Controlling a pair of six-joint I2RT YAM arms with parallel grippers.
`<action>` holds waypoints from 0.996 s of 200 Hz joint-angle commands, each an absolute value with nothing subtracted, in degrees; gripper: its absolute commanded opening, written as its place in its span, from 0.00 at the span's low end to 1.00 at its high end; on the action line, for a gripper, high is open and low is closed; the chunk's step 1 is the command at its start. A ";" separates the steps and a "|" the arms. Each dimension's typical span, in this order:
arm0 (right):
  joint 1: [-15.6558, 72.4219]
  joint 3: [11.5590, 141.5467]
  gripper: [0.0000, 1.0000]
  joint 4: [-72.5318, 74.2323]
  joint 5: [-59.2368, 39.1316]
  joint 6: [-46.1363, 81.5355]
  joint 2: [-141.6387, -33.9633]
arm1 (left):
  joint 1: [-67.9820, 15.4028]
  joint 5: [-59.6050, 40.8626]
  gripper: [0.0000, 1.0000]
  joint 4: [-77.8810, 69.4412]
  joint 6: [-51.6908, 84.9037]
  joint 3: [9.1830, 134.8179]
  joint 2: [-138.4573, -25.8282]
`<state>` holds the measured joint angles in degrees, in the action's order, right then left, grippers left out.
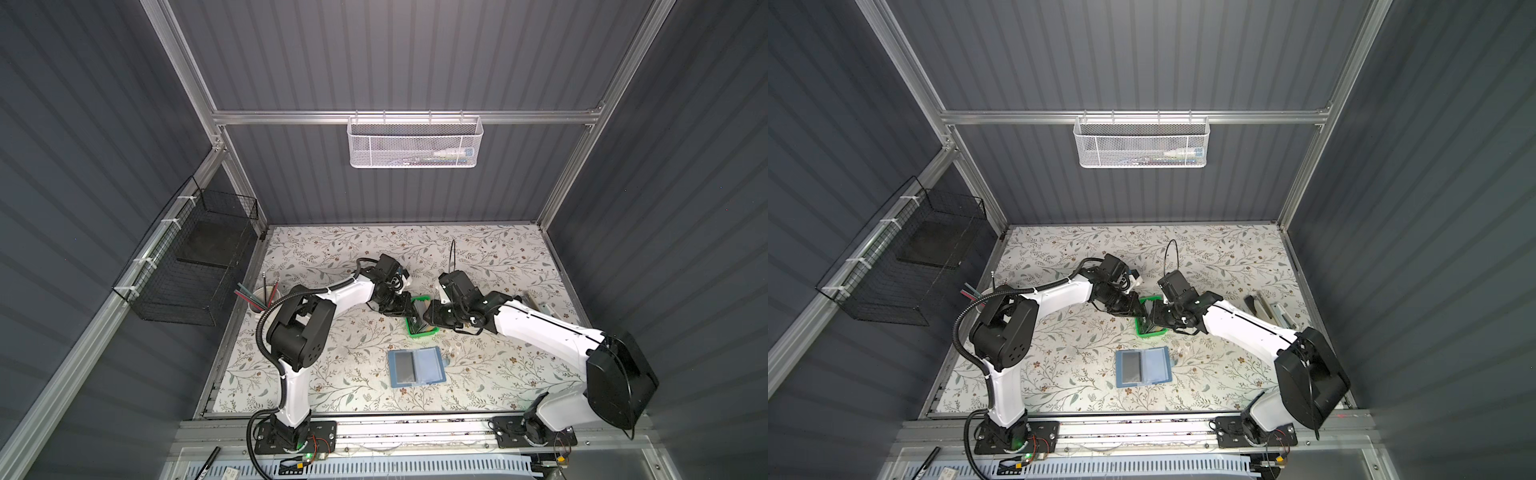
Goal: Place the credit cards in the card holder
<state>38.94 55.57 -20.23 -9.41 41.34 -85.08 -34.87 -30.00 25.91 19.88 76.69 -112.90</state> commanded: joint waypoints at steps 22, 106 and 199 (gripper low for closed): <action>38.73 59.09 0.26 -21.97 -9.92 40.84 -88.64 | -35.60 -28.76 0.19 28.56 18.68 77.03 -114.52; 38.84 59.33 0.20 -21.56 -10.81 40.96 -92.01 | -35.60 -28.74 0.19 28.58 18.54 77.08 -114.61; 38.85 59.33 0.14 -20.40 -11.32 40.43 -94.18 | -35.68 -28.78 0.19 28.58 18.54 77.08 -114.70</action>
